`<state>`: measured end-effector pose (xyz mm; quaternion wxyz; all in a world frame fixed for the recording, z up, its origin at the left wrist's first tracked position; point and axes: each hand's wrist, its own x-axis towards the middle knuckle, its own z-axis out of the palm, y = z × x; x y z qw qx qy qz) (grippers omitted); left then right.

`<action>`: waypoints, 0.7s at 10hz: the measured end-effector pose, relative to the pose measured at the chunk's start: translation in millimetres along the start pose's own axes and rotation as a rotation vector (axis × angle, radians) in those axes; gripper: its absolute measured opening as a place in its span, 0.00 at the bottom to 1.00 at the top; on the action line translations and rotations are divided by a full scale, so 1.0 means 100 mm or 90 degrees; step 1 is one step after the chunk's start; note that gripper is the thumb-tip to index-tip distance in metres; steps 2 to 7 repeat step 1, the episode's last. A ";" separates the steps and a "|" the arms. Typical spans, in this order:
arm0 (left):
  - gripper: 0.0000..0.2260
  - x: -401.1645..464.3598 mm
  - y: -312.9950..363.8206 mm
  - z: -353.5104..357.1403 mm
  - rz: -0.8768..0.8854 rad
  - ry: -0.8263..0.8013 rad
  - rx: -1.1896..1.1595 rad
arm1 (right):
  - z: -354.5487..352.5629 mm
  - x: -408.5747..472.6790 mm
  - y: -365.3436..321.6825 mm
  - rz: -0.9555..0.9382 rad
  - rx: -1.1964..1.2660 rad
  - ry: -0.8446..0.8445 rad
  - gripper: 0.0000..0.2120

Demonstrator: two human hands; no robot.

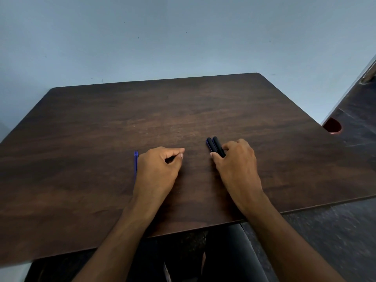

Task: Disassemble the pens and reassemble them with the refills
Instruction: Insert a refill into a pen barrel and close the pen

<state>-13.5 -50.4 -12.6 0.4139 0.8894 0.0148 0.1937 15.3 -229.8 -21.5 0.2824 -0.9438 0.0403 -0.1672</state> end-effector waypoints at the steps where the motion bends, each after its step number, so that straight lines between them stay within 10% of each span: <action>1: 0.08 0.01 -0.02 -0.05 -0.011 0.020 0.000 | -0.02 0.00 0.01 -0.034 0.020 0.034 0.13; 7: 0.08 0.01 -0.02 -0.05 -0.011 0.020 0.000 | -0.02 0.00 0.01 -0.034 0.020 0.034 0.13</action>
